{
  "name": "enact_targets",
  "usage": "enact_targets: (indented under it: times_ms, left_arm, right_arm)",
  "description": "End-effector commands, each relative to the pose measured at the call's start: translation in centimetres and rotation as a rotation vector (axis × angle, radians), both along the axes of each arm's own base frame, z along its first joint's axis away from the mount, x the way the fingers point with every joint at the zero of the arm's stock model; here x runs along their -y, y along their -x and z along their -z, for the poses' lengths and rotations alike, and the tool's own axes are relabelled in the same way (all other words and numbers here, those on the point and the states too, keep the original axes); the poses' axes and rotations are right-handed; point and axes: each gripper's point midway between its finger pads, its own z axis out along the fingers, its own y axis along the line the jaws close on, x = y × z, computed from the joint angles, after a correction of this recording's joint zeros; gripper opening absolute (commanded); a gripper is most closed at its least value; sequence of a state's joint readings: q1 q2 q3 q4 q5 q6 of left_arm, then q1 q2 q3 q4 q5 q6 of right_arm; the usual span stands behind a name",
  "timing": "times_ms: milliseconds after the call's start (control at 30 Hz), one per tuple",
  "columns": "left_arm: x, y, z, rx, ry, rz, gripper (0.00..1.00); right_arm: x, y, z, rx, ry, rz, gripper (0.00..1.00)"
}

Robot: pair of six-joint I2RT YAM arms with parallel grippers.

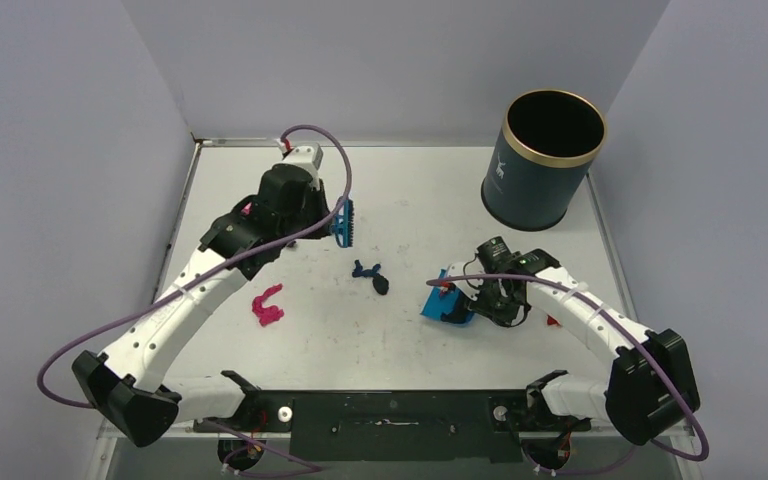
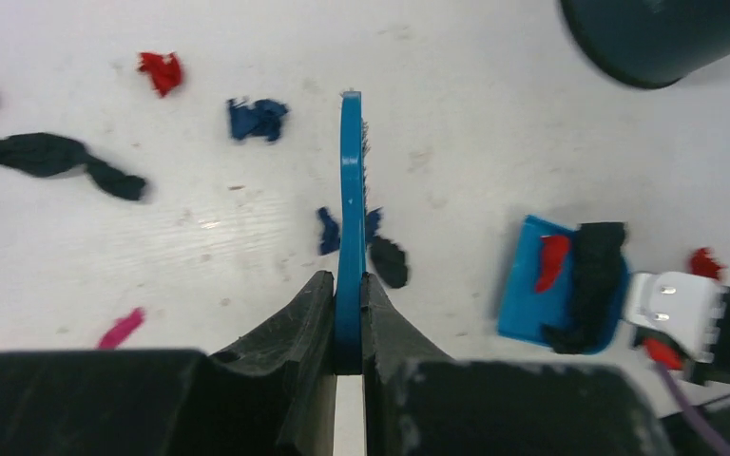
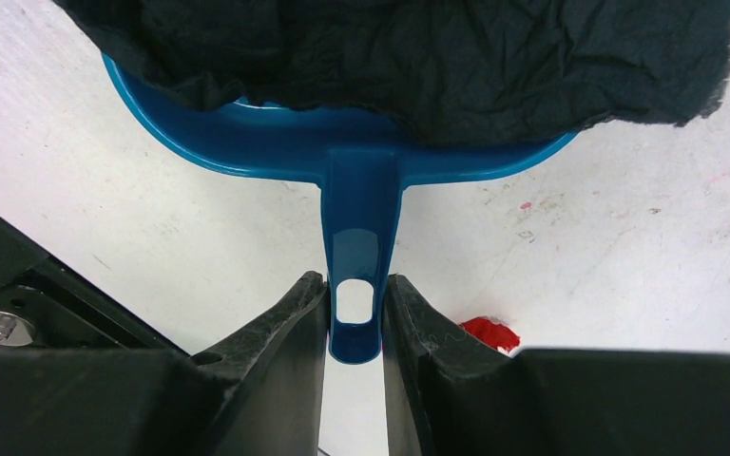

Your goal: Sweep away the paper scraps from the table

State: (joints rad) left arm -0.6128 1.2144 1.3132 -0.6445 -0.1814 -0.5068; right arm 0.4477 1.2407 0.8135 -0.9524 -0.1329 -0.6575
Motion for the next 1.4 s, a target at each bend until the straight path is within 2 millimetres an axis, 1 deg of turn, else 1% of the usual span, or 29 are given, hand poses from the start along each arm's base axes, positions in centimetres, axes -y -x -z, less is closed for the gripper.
enact_targets:
  times_ms: [0,67,100,200,367,433,533,600,700,767,900,967,1033,1100,1200,1300,1367]
  left_arm:
    - [-5.9,1.9,6.7,-0.215,-0.512,0.054,0.00]
    - [-6.6,1.5,7.7,-0.245,-0.585,0.040,0.00]
    - [-6.4,1.3,8.1,-0.254,-0.594,0.041,0.00]
    - [-5.1,0.5,9.7,-0.297,-0.595,0.073,0.00]
    - [-3.5,-0.7,12.0,-0.374,-0.679,0.105,0.00]
    - [-2.1,-1.0,13.1,-0.405,-0.663,0.133,0.00]
    - [0.9,-1.6,14.5,-0.427,-0.573,0.195,0.00]
    - [3.2,-1.5,15.2,-0.445,-0.489,0.254,0.00]
    - [5.8,-1.3,16.0,-0.471,-0.381,0.318,0.00]
    - [7.4,-0.8,16.0,-0.486,-0.311,0.366,0.00]
    - [10.3,0.7,14.9,-0.479,-0.185,0.476,0.00]
    - [11.6,1.5,13.8,-0.466,-0.119,0.535,0.00]
    - [12.5,2.1,12.4,-0.443,-0.062,0.573,0.00]
    - [12.6,2.3,10.8,-0.411,-0.034,0.573,0.00]
    - [12.2,2.2,7.8,-0.330,0.004,0.565,0.00]
    - [10.8,1.4,5.7,-0.261,0.001,0.508,0.00]
    - [9.2,0.8,5.2,-0.239,-0.035,0.449,0.00]
  right_arm:
    - [-0.5,-0.2,-0.4,0.013,0.048,-0.004,0.05]
    - [-0.7,-0.1,-0.1,0.001,0.077,-0.013,0.05]
    - [-0.9,0.0,0.1,-0.005,0.084,-0.016,0.05]
    - [-1.6,0.0,0.4,-0.002,0.092,-0.023,0.05]
    - [-2.0,-0.1,1.2,-0.028,0.109,-0.025,0.05]
    - [-2.2,-0.1,1.5,-0.040,0.107,-0.027,0.05]
    - [-2.9,-0.5,2.0,-0.051,0.091,-0.034,0.05]
    - [-3.6,-1.1,2.2,-0.048,0.073,-0.034,0.05]
    - [-5.0,-1.9,2.2,-0.059,0.034,-0.037,0.05]
    - [-5.7,-2.3,2.3,-0.071,0.019,-0.036,0.05]
    - [-6.3,-2.9,3.0,-0.086,0.015,-0.036,0.05]
    - [-6.4,-2.9,3.5,-0.099,0.021,-0.033,0.05]
    - [-6.4,-2.9,3.9,-0.108,0.023,-0.030,0.05]
    - [-6.5,-2.9,4.0,-0.107,0.021,-0.029,0.05]
    - [-6.5,-3.0,3.7,-0.086,0.010,-0.022,0.05]
    - [-6.6,-3.2,3.3,-0.062,-0.008,-0.013,0.05]
    - [-6.6,-3.3,2.9,-0.042,-0.017,-0.009,0.05]
